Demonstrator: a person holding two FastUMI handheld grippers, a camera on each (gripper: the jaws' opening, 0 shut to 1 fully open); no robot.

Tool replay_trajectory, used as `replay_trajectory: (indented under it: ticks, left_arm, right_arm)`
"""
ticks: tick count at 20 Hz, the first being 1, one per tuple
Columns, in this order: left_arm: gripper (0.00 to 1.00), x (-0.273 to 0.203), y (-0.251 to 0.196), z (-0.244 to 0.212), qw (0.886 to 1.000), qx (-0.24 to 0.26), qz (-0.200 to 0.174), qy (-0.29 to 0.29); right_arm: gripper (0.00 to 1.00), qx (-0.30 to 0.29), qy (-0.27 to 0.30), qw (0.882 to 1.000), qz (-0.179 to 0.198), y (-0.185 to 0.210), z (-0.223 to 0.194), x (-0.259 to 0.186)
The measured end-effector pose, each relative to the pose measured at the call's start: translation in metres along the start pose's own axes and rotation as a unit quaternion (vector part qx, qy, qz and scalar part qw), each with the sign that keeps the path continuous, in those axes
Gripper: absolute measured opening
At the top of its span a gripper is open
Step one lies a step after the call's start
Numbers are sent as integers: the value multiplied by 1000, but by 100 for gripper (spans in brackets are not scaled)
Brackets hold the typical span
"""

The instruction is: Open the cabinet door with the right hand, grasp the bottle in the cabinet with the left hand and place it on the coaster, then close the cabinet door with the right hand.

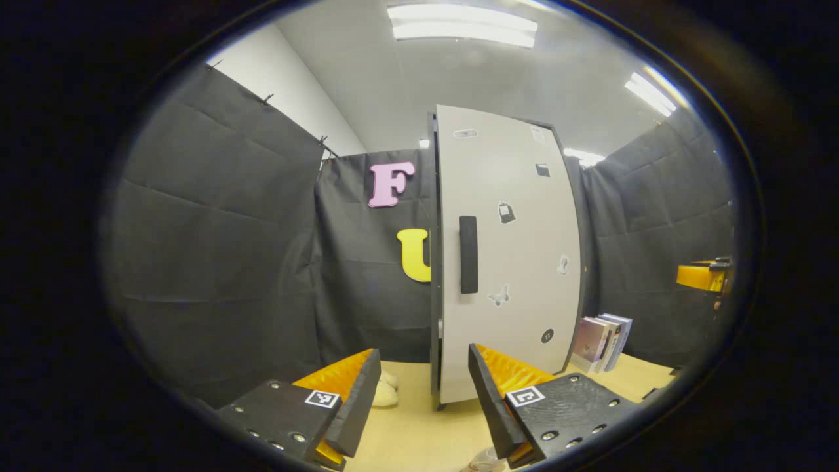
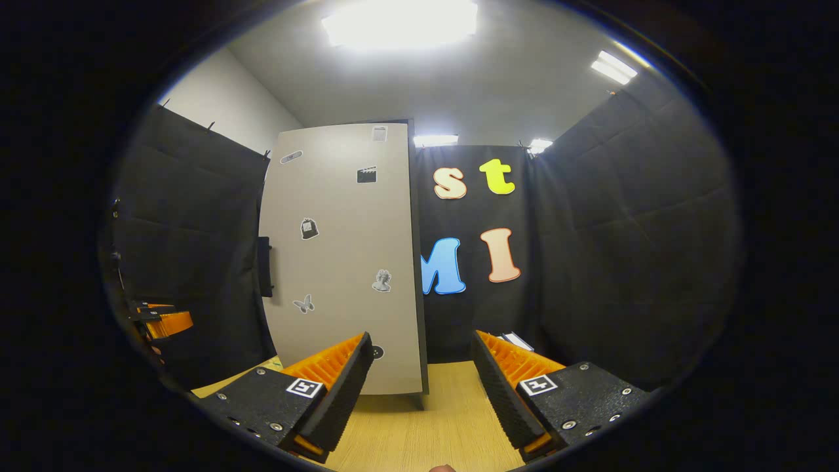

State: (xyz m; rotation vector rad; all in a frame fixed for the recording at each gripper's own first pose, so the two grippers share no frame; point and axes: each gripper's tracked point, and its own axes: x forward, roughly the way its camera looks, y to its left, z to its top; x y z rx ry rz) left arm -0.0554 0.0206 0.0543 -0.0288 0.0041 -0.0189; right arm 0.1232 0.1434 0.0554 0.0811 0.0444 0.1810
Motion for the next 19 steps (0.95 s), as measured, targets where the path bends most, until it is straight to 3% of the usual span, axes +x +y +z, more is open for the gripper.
replay_trajectory:
  ticks: [8, 9, 14, 15, 19]
  left_arm:
    - [81, 1, 3, -9, 1000, -6, 0, 8]
    - [77, 3, 4, -9, 1000, -5, 1, 8]
    - [80, 5, 8, -8, 1000, -4, 3, 8]
    - [76, 6, 9, -9, 1000, -4, 3, 8]
    - [81, 10, 10, -7, 1000, 1, 2, 8]
  right_arm:
    - [93, 0, 3, 1000, -1, 3, -3, -1]
    - [93, 0, 3, 1000, -1, 3, -2, -1]
    - [93, -2, 2, 1000, -4, 3, -4, 2]
    - [93, -2, 3, 1000, -4, 3, -5, 3]
    - [93, -1, 1, 1000, -5, 3, -4, 5]
